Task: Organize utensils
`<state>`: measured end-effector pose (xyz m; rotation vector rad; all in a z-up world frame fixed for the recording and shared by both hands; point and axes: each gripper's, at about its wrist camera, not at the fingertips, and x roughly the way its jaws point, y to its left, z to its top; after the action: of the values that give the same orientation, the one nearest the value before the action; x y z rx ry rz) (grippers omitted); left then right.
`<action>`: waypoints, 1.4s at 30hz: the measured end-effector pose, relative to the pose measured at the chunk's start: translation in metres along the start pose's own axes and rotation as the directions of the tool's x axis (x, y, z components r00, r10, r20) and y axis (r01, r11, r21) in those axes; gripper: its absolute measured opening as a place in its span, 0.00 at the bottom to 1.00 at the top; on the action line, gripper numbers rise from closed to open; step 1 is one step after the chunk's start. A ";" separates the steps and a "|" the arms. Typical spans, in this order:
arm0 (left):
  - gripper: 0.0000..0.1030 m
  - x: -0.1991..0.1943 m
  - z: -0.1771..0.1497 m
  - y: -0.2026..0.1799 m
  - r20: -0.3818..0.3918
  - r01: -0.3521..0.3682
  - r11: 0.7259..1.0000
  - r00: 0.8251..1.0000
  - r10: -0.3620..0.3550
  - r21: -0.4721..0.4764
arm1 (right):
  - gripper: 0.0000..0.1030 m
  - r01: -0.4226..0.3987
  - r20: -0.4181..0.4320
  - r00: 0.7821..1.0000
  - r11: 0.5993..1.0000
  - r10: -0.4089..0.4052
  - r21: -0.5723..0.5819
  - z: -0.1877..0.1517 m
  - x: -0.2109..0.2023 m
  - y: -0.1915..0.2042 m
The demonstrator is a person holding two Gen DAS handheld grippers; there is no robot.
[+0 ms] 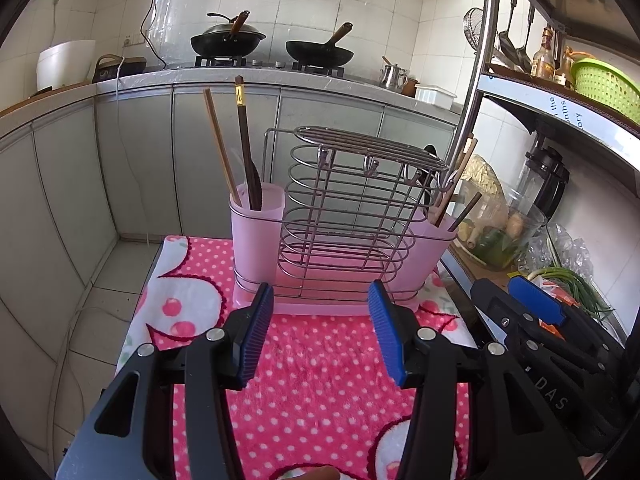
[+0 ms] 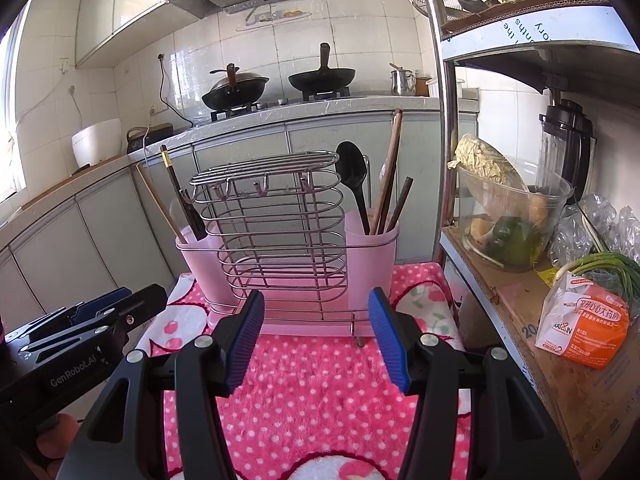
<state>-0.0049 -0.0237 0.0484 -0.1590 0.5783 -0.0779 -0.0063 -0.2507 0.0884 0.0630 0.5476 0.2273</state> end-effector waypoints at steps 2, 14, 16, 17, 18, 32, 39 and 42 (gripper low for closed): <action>0.49 0.000 0.000 0.000 0.001 -0.001 1.000 1.000 0.001 0.002 | 0.52 -0.002 0.000 1.000 1.000 0.002 -0.002 0.001 0.000 0.001; 0.49 -0.002 0.002 -0.001 0.002 -0.003 1.000 1.000 0.003 0.004 | 0.52 -0.001 0.002 1.000 1.000 0.001 -0.017 0.002 -0.001 0.006; 0.49 -0.002 0.003 -0.001 0.001 -0.003 1.000 1.000 0.003 0.006 | 0.52 -0.001 0.001 1.000 1.000 0.001 -0.019 0.002 0.000 0.006; 0.49 -0.002 0.003 -0.002 0.001 -0.003 1.000 1.000 0.003 0.004 | 0.52 0.000 0.002 1.000 1.000 0.000 -0.018 0.001 -0.001 0.006; 0.49 -0.002 0.003 -0.002 0.001 -0.002 1.000 1.000 0.002 0.003 | 0.52 -0.001 0.001 1.000 1.000 0.001 -0.018 0.002 0.000 0.006; 0.49 0.000 0.001 -0.001 -0.004 0.004 1.000 1.000 -0.004 0.006 | 0.52 -0.004 0.000 1.000 1.000 0.004 -0.017 0.001 0.000 0.007; 0.49 0.000 0.000 0.000 -0.004 0.002 1.000 1.000 -0.002 0.007 | 0.52 -0.005 -0.001 1.000 1.000 0.005 -0.019 0.001 0.001 0.007; 0.49 0.001 0.000 0.000 -0.004 0.001 1.000 1.000 -0.001 0.010 | 0.52 -0.007 -0.002 1.000 1.000 0.007 -0.019 0.000 0.002 0.007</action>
<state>-0.0042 -0.0235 0.0478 -0.1492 0.5821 -0.0820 -0.0059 -0.2437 0.0884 0.0467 0.5467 0.2395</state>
